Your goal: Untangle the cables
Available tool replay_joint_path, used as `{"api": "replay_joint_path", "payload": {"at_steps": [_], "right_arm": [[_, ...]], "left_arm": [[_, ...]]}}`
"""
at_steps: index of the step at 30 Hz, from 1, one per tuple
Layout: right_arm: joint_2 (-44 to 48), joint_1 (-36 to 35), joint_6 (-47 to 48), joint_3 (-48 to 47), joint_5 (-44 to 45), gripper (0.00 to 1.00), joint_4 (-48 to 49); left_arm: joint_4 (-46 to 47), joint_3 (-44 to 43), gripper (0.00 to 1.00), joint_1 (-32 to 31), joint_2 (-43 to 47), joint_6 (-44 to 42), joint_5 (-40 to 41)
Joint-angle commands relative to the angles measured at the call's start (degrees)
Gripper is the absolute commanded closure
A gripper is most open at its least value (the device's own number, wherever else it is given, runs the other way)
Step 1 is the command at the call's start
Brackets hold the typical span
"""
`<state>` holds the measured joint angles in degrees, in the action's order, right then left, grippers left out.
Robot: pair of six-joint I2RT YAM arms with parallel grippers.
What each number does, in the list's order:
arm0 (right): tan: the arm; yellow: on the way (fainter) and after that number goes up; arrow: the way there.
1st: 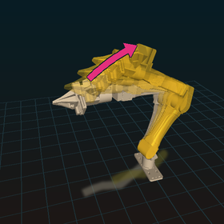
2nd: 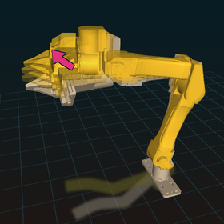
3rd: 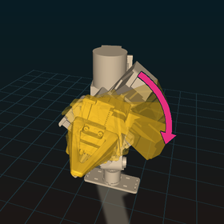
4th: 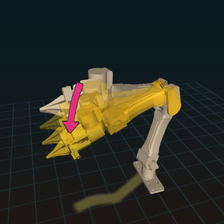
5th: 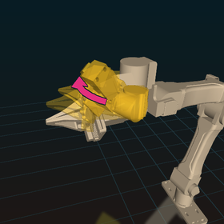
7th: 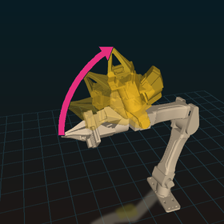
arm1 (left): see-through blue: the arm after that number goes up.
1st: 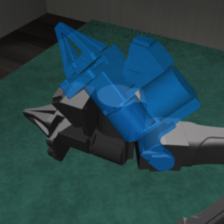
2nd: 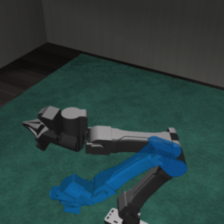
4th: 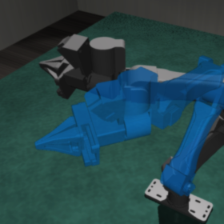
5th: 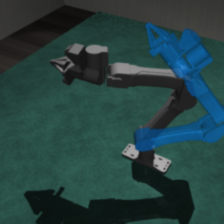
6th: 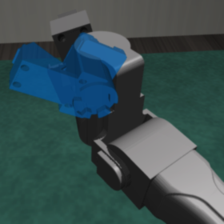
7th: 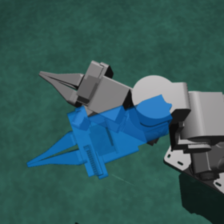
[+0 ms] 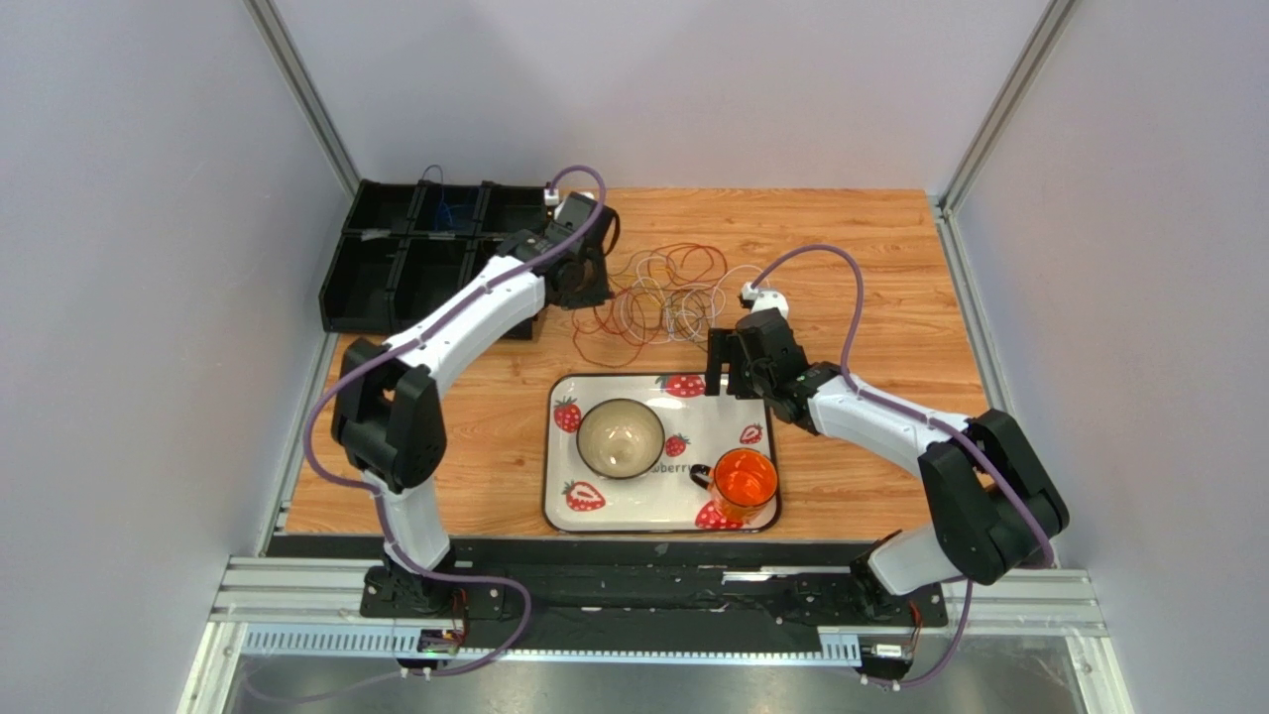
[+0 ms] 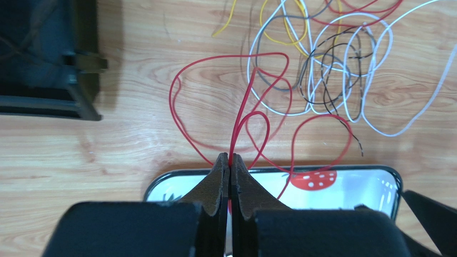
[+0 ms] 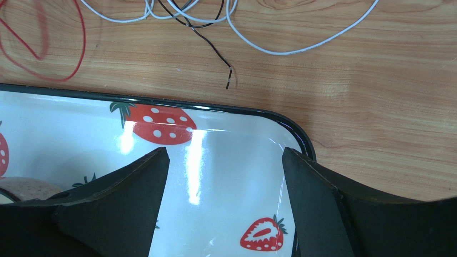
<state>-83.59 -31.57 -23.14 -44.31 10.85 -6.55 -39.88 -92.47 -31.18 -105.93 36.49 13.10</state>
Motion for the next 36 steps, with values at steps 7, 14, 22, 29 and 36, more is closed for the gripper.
{"api": "replay_joint_path", "payload": {"at_steps": [7,14,22,29,36], "right_arm": [[-0.2,0.2,0.0,-2.1,0.2,0.18,1.3],[-0.2,0.3,-0.1,-2.2,0.2,0.18,1.2],[-0.1,0.2,-0.1,-2.0,0.2,0.18,1.4],[0.1,0.1,-0.1,-1.9,0.2,0.18,1.4],[0.1,0.2,-0.2,-1.8,0.3,0.18,1.5]], "left_arm": [[-6.8,-5.4,1.00,6.8,13.4,-7.1,-4.3],[-9.2,-13.9,1.00,12.2,18.0,-12.0,-6.5],[-9.7,-19.9,1.00,19.3,19.9,-13.1,-14.3],[-8.1,-24.2,1.00,24.0,23.4,-15.0,-13.2],[-9.1,-25.8,1.00,29.0,22.1,-15.5,-13.6]]}}
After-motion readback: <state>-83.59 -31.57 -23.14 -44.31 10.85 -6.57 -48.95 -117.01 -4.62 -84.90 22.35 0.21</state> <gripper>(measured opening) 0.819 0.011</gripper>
